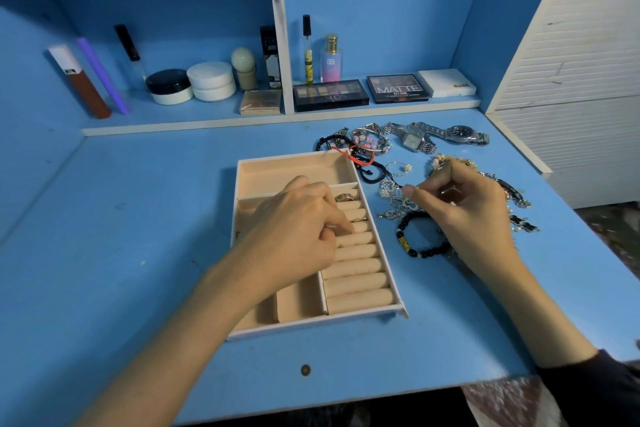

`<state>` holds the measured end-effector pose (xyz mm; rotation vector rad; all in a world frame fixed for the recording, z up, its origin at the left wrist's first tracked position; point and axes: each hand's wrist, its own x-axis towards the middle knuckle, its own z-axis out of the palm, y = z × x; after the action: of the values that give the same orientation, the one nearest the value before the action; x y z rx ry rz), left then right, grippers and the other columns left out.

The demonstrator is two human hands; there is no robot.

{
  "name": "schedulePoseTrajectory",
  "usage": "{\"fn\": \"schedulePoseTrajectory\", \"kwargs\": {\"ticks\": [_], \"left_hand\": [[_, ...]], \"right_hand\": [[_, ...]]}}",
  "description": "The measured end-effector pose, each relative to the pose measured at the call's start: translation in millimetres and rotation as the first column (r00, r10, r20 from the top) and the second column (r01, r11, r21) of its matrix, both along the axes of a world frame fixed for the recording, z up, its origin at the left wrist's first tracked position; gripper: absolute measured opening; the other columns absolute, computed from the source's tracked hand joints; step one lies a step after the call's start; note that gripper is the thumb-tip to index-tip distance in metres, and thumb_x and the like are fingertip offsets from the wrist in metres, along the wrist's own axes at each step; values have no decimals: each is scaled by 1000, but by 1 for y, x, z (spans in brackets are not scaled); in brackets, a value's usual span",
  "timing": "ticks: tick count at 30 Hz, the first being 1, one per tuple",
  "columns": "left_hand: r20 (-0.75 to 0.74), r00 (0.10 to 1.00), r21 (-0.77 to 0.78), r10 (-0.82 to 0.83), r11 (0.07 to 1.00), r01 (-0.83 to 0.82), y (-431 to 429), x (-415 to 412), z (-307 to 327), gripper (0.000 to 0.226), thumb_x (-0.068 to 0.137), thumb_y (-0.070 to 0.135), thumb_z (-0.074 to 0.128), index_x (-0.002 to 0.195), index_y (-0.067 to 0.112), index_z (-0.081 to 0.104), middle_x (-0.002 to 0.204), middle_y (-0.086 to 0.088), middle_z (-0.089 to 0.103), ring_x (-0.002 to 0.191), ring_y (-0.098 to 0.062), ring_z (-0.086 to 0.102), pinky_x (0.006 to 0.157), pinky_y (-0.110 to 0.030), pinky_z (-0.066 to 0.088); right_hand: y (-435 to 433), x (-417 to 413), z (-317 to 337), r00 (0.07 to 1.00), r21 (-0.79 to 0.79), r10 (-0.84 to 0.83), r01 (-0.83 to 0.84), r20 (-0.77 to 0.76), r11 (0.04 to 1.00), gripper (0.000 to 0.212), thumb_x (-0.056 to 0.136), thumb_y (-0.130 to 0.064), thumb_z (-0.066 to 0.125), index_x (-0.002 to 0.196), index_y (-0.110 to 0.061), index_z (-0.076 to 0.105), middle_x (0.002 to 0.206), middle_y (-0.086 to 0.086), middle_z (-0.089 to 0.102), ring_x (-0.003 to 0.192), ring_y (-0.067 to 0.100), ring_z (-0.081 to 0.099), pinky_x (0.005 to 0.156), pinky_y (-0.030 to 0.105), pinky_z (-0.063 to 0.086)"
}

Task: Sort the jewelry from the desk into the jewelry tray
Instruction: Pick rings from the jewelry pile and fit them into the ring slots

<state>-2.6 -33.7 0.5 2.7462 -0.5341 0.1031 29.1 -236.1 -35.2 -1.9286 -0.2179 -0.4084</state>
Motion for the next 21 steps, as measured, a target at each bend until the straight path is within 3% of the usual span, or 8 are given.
{"fn": "schedulePoseTrajectory", "kwargs": {"ticks": [3, 5, 8, 10, 13, 17, 21], "left_hand": [[91, 989, -234, 118, 968, -94, 12, 4, -9, 37, 83, 3, 50, 96, 31, 70, 86, 17, 52, 87, -2, 41, 70, -16, 34], [168, 963, -369, 210, 919, -136, 22, 8, -16, 37, 80, -3, 53, 90, 27, 72, 84, 12, 58, 78, -2, 45, 71, -17, 37], [209, 937, -482, 279, 863, -149, 29, 11, -26, 35, 76, -2, 53, 85, 26, 72, 84, 6, 63, 74, -5, 49, 69, -14, 38], [227, 934, -502, 278, 854, -132, 29, 10, -29, 33, 75, 2, 50, 83, 25, 72, 82, 7, 64, 73, -5, 50, 67, -10, 37], [256, 929, -502, 267, 858, -108, 28, 9, -31, 32, 76, 3, 49, 83, 23, 72, 81, 8, 63, 72, -6, 50, 67, -11, 38], [292, 923, -473, 252, 876, -89, 28, 8, -30, 30, 76, 2, 49, 82, 20, 72, 78, 8, 61, 67, 0, 43, 65, -3, 32], [309, 922, -431, 232, 899, -81, 28, 8, -32, 28, 77, 3, 49, 82, 19, 72, 77, 7, 62, 70, 0, 37, 65, -2, 31]], "right_hand": [[3, -2, 8, 982, 122, 138, -123, -126, 985, 25, 68, -23, 78, 64, -7, 58, 59, 1, 61, 56, 21, 53, 55, 29, 44], [8, -2, 12, 960, 115, 227, -210, -166, 971, 25, 66, -22, 79, 63, -6, 60, 65, 12, 63, 59, 33, 54, 59, 36, 45], [17, 0, 17, 901, 41, 358, -359, -247, 932, 23, 67, -18, 80, 63, -5, 62, 65, 13, 62, 53, 27, 49, 53, 32, 42], [21, 1, 19, 866, -41, 386, -419, -317, 907, 21, 68, -19, 80, 61, -10, 62, 60, 10, 59, 48, 18, 42, 46, 26, 33], [25, 3, 21, 864, -156, 371, -441, -340, 884, 23, 67, -20, 81, 59, -9, 63, 61, 11, 60, 47, 10, 41, 48, 21, 34], [30, 3, 21, 901, -287, 318, -402, -296, 870, 20, 66, -20, 82, 57, -11, 65, 56, -14, 60, 49, 4, 42, 49, 13, 34], [26, 2, 29, 943, -521, 277, -333, -184, 786, 7, 68, -26, 80, 69, -21, 75, 63, -13, 60, 57, 7, 52, 55, 13, 38]]}}
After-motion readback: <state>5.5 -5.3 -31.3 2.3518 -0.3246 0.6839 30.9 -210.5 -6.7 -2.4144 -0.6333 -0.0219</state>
